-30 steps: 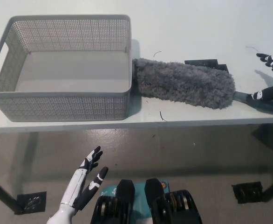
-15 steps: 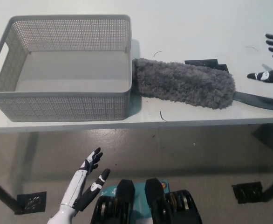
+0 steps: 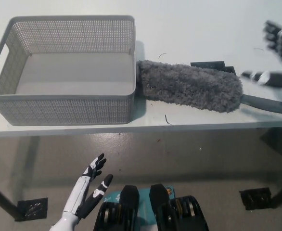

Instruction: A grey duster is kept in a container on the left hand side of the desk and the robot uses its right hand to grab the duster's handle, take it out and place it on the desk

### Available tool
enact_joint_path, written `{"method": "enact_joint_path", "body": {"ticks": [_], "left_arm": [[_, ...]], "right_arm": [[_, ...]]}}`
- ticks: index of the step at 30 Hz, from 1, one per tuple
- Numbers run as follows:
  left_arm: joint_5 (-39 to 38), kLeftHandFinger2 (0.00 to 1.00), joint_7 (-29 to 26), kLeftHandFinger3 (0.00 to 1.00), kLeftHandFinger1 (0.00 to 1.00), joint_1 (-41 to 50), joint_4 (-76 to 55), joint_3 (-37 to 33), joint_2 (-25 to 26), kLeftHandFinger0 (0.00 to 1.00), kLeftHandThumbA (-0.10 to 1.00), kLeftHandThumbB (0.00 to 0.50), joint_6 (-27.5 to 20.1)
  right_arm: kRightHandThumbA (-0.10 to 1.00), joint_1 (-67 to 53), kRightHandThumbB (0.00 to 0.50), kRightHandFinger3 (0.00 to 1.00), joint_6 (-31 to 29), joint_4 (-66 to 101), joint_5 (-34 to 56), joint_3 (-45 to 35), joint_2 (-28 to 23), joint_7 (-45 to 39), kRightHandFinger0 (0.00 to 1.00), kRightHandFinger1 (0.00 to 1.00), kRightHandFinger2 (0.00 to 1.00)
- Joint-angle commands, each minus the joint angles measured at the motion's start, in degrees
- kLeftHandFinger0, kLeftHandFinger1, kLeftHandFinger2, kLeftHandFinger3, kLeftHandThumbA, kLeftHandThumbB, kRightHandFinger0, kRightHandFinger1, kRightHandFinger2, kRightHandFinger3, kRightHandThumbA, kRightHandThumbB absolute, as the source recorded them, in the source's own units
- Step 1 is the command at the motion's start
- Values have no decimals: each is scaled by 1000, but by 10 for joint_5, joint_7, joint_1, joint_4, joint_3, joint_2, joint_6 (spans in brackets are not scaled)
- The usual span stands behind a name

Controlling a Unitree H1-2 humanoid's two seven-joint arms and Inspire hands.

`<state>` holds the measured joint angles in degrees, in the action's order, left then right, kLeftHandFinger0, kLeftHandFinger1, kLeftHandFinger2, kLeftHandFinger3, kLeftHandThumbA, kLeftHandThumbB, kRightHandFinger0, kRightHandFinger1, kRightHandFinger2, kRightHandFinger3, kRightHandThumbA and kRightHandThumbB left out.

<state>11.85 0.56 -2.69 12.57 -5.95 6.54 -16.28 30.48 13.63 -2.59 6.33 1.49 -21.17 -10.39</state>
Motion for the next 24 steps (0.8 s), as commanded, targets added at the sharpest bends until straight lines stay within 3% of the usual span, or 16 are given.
{"method": "enact_joint_path", "body": {"ticks": [1,3,4,6,7,9,10,11,12,13,14,15,17,18,20,24], "left_arm": [[-9,1000,-9,1000,1000,16,-30,11,2,1000,891,0,-18],[-11,1000,-11,1000,1000,14,-24,13,3,1000,905,0,-23],[-10,1000,-11,1000,1000,14,-22,13,3,1000,917,1,-24],[-8,1000,-10,1000,1000,15,-21,11,2,1000,927,0,-25],[-9,1000,-9,1000,1000,16,-22,10,2,1000,939,1,-26],[-9,1000,-10,1000,1000,17,-23,10,1,1000,950,7,-26],[-9,1000,-9,1000,1000,17,-22,10,2,1000,969,14,-26],[-11,1000,-10,1000,1000,18,-22,12,2,1000,974,13,-26],[-11,1000,-10,1000,1000,18,-22,12,2,1000,975,13,-26],[-12,1000,-11,1000,1000,18,-22,13,2,1000,963,1,-29],[-11,1000,-13,1000,1000,17,-20,14,3,1000,942,0,-32],[-10,1000,-14,1000,1000,16,-18,14,3,1000,938,0,-33],[-8,1000,-15,1000,1000,15,-18,14,1,1000,935,0,-34],[-8,1000,-15,1000,1000,16,-19,13,0,1000,933,0,-33],[-8,1000,-15,1000,1000,16,-19,12,-1,1000,939,1,-32],[-14,1000,-12,1000,1000,19,-27,14,0,1000,959,0,-35]], "right_arm": [[1000,-215,73,1000,-339,570,-190,71,269,67,1000,1000,1000],[834,-256,6,1000,-390,570,-186,87,254,46,1000,1000,1000],[1000,-270,1,1000,-388,570,-190,96,269,46,1000,1000,1000],[1000,-301,83,1000,-396,570,-219,93,277,49,1000,1000,1000],[1000,-349,231,1000,-403,570,-214,89,261,52,1000,1000,1000],[1000,-356,166,1000,-406,549,-221,103,259,93,1000,1000,1000],[1000,-357,259,1000,-406,524,-193,119,266,114,1000,1000,1000],[1000,-365,294,1000,-406,503,-197,129,265,136,1000,1000,1000],[1000,-368,295,1000,-406,500,-202,130,264,140,1000,1000,1000],[1000,-379,241,1000,-406,486,-222,133,259,153,1000,1000,1000],[1000,-386,421,1000,-406,469,-202,120,240,130,1000,1000,1000],[1000,-377,492,1000,-406,447,-166,104,217,103,1000,1000,1000],[1000,-359,500,1000,-406,416,-144,96,198,100,1000,1000,1000],[1000,-354,461,1000,-406,372,-180,93,176,133,1000,1000,1000],[1000,-372,294,1000,-406,286,-213,86,188,175,1000,1000,1000],[1000,-402,279,1000,-406,178,-212,53,207,175,1000,1000,1000]]}}
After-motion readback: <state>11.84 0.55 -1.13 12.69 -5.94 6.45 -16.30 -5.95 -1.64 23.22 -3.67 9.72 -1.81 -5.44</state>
